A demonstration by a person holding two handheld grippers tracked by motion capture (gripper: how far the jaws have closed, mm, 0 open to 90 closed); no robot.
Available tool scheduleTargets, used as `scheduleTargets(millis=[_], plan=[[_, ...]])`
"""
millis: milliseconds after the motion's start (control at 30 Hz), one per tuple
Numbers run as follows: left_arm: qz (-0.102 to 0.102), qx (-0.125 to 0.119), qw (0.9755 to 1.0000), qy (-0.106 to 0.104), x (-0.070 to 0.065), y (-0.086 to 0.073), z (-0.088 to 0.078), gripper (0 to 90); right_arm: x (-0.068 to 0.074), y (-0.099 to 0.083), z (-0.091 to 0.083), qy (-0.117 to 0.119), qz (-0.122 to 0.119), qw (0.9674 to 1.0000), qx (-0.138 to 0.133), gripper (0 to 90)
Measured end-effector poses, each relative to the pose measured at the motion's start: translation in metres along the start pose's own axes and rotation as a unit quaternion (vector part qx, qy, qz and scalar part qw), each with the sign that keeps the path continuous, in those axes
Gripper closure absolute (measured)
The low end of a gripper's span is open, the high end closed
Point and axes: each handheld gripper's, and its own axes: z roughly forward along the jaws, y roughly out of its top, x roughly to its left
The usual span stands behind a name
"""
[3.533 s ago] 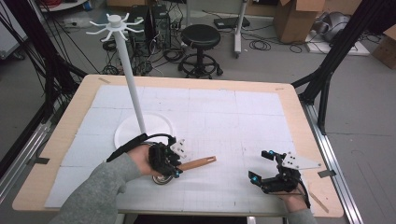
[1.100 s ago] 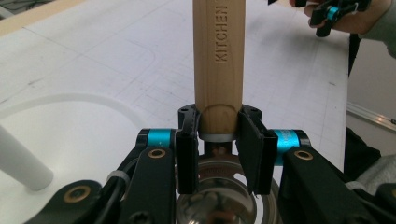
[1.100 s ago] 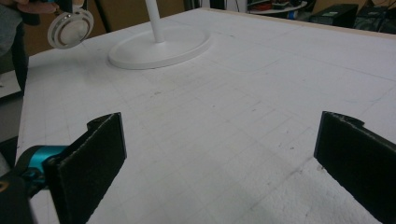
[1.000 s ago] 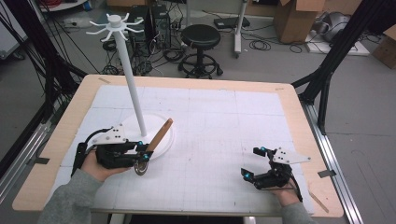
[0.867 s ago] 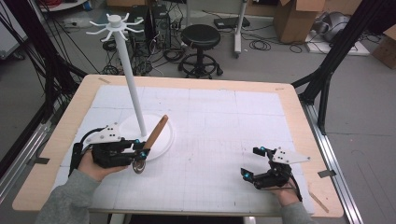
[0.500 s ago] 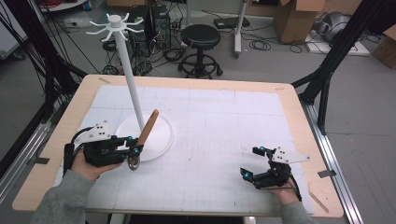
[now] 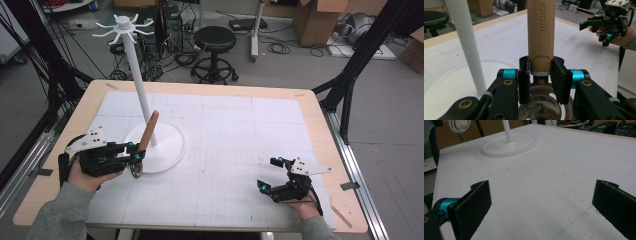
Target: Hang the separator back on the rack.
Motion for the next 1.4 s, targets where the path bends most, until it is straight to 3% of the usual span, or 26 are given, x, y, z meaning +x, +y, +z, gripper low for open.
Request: scheduleTargets(millis=[200,1033,1400], plan=[[0.001,-0.009,0.9998,0.016,0.003,0.001,-0.007,69.5,-0.001,0.000,0.000,-0.001,0.001,1.0000,0.001,1.3],[-0.014,-0.033,0.9986,0.040,0.015,0.019,-0.034,69.5,0.000,0.000,0.000,-0.002,0.003,1.0000,0.001,1.4],[-0.010,-0.041,0.9978,0.050,0.015,0.036,-0.042,69.5,0.000,0.000,0.000,0.000,0.003,1.0000,0.000,1.3]])
